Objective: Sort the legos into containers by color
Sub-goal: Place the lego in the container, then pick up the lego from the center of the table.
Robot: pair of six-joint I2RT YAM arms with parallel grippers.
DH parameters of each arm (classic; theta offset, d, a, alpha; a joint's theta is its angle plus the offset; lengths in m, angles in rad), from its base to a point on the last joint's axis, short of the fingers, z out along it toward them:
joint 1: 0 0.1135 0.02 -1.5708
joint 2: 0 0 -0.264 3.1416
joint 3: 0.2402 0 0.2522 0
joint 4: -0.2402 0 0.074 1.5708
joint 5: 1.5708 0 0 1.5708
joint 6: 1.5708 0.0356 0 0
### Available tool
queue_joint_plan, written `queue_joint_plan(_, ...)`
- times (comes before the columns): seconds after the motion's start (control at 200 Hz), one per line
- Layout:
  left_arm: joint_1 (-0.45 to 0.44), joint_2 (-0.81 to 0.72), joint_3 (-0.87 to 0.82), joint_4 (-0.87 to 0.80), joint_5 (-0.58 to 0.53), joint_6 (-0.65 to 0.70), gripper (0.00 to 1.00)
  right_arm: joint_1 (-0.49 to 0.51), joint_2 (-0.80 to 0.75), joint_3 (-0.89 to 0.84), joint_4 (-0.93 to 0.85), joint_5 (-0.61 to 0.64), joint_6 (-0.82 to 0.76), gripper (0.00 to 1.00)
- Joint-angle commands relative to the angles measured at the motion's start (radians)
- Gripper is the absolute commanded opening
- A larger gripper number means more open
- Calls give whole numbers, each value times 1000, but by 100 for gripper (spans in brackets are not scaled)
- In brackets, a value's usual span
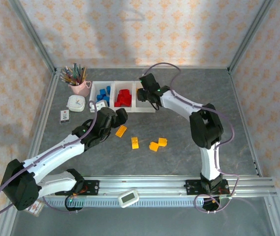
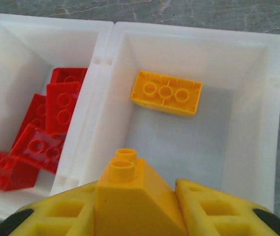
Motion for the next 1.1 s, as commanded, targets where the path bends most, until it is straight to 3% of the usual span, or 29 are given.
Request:
queue_joint_plan(0.0,17,9,30,33,12,38,99,-16,41,72,-46,36,-14,41)
queue_joint_plan(0.325,29,-6,45,-5,2,56,99,-17,-28,70,-35,-2,-19,52)
queue_joint_plan(0.701,-3,-51,-14,16,69,30,99,-17,-340,-306,-39,-11,66,65)
queue_joint_plan(1.096,-134,-56,-93,63,49,-38,99,86,-573,-651,-103,140,209,75)
